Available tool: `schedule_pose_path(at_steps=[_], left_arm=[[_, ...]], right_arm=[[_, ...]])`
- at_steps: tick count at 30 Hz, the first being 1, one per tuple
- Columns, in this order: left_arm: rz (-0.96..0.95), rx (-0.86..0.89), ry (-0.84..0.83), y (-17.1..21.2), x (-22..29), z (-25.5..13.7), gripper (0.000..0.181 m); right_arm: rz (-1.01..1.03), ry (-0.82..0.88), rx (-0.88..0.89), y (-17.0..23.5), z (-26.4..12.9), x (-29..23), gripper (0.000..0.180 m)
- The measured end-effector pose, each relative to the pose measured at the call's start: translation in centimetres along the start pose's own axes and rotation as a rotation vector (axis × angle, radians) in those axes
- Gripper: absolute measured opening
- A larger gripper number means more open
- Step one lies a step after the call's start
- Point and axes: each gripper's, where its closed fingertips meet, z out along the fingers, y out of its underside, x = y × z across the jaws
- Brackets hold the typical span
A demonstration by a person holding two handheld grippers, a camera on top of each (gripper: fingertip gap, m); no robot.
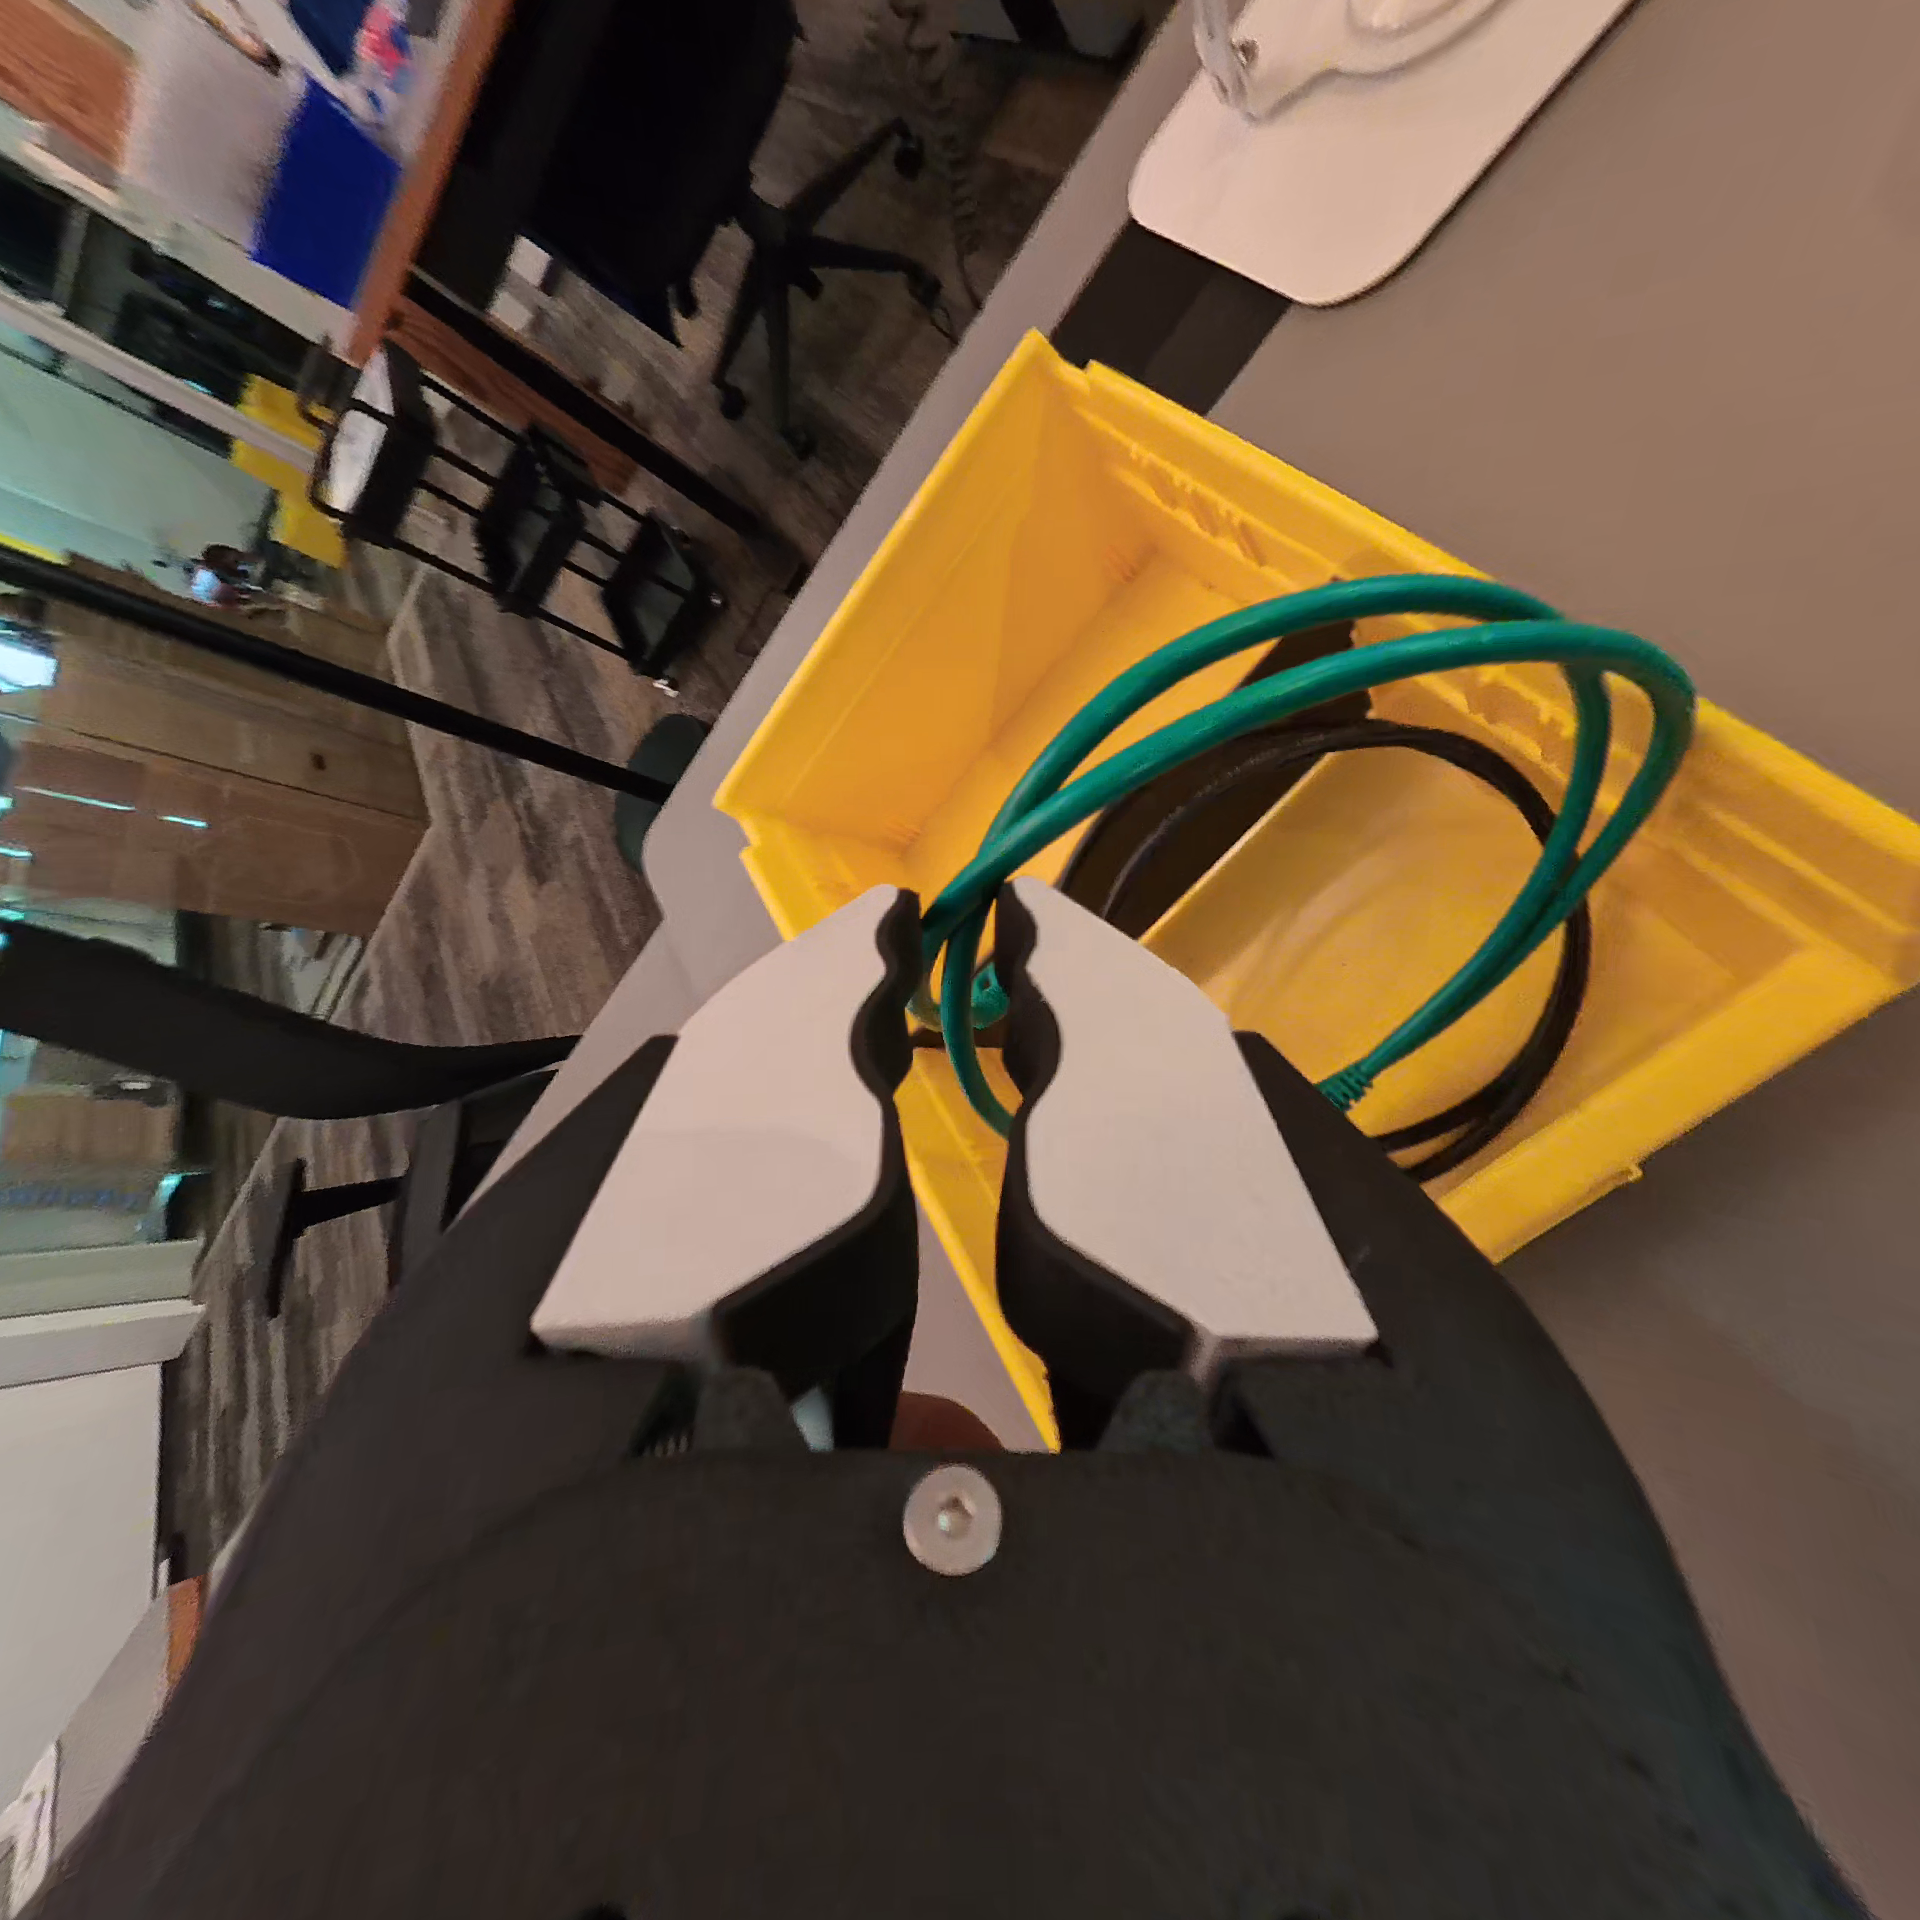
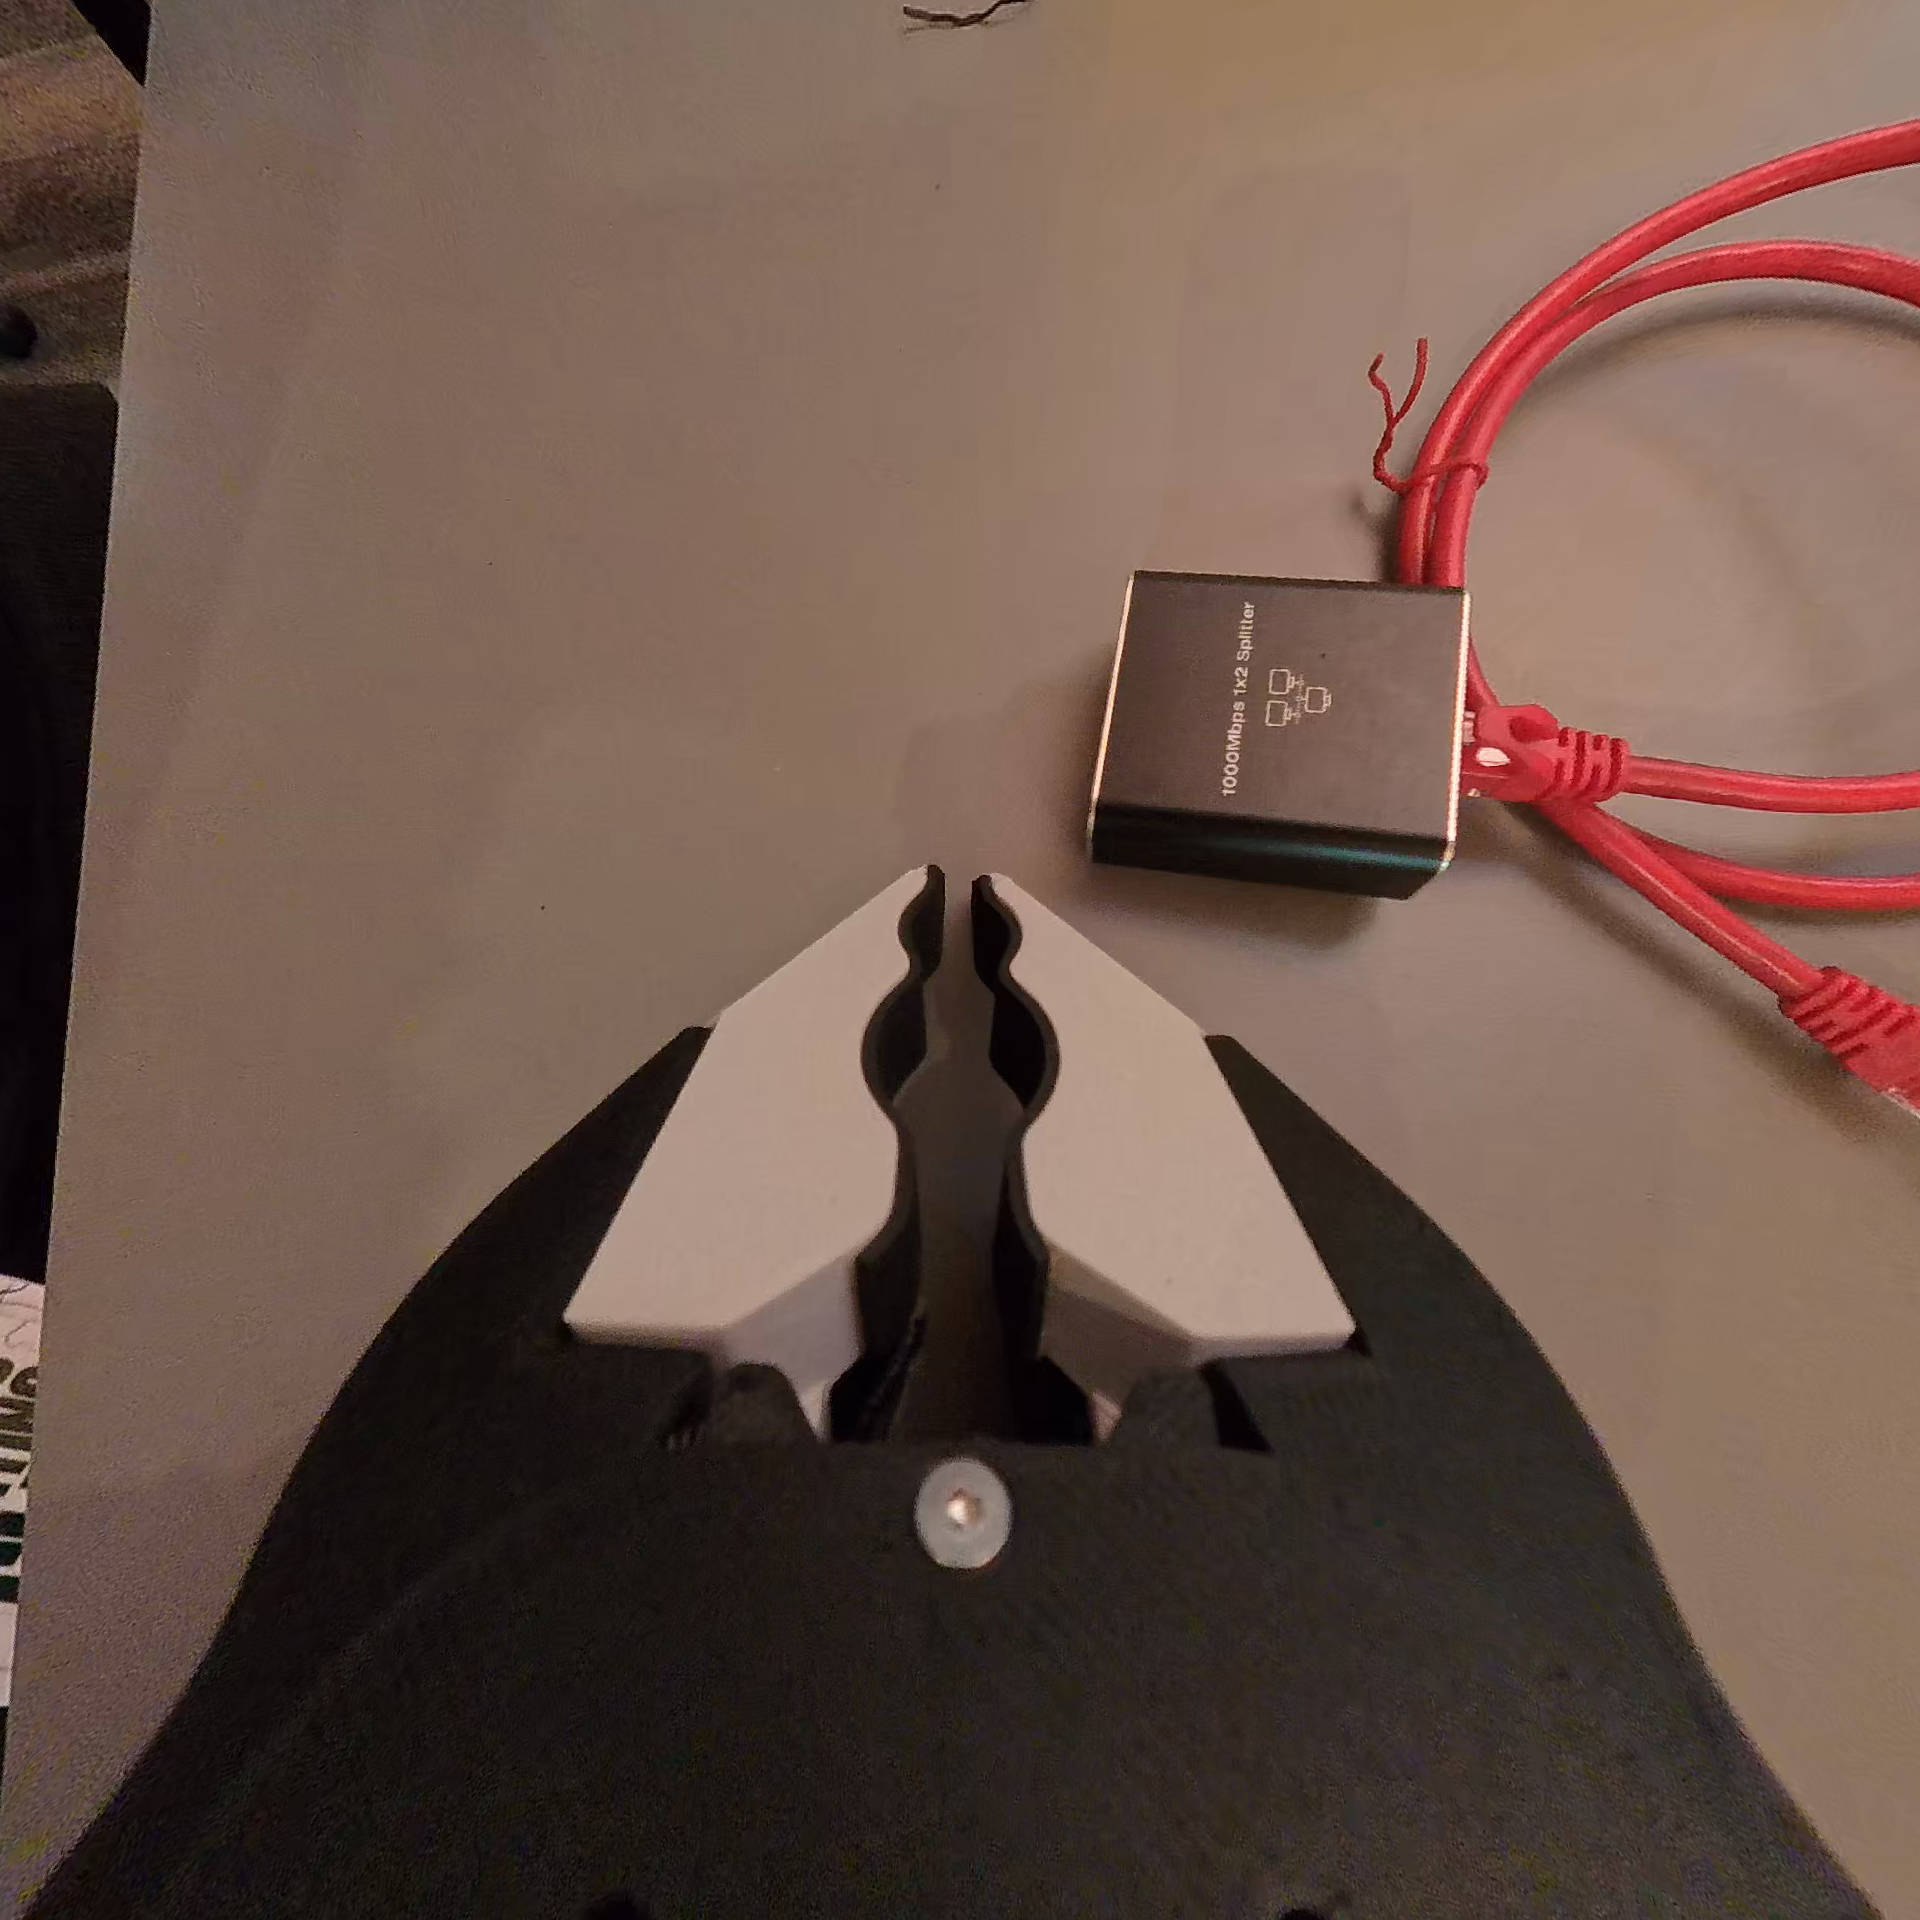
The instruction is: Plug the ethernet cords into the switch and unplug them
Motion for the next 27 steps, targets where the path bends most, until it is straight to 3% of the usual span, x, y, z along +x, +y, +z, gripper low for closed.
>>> schedule_pose_path(at_steps=[15,18,21,27], left_arm=[[0.020,0.221,-0.280,-7.4,-3.2,-8.8,0.011],[0.044,0.345,-0.231,-11.3,-1.2,-11.6,0.011],[0.075,0.465,-0.174,-15.4,1.7,-13.8,0.011],[0.088,0.647,0.031,-21.6,10.3,-14.1,0.011]], right_arm=[[-0.050,0.032,-0.044,0.5,-0.3,0.1,0.011],[-0.103,0.082,-0.031,-0.1,-1.4,0.4,0.009],[-0.059,0.089,0.107,-2.6,-3.1,0.2,0.005],[0.049,0.218,0.312,-5.4,-6.9,1.0,0.005]])
